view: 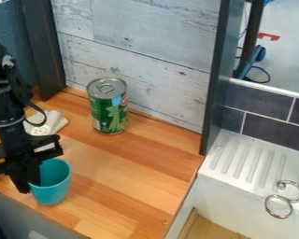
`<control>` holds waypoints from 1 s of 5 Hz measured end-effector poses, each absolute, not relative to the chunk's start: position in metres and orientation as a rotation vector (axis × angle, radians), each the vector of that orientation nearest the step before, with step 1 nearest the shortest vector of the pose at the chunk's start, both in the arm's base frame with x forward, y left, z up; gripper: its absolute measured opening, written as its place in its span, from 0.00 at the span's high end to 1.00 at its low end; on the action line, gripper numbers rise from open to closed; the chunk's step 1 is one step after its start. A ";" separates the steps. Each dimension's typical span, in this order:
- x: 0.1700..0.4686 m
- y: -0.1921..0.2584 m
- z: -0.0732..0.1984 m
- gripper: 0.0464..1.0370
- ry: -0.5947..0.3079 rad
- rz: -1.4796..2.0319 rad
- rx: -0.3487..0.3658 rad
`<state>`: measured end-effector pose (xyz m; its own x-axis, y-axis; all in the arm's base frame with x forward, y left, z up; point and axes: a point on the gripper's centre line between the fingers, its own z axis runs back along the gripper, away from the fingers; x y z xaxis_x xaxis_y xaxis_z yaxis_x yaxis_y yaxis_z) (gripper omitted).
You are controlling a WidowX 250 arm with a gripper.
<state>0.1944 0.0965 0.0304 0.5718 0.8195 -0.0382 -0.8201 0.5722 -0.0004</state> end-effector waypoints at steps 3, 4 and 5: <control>0.209 0.108 0.046 0.42 0.011 0.922 -0.006; 0.216 0.106 0.080 0.14 -0.046 0.913 0.036; 0.225 0.100 0.109 0.03 -0.005 0.806 0.075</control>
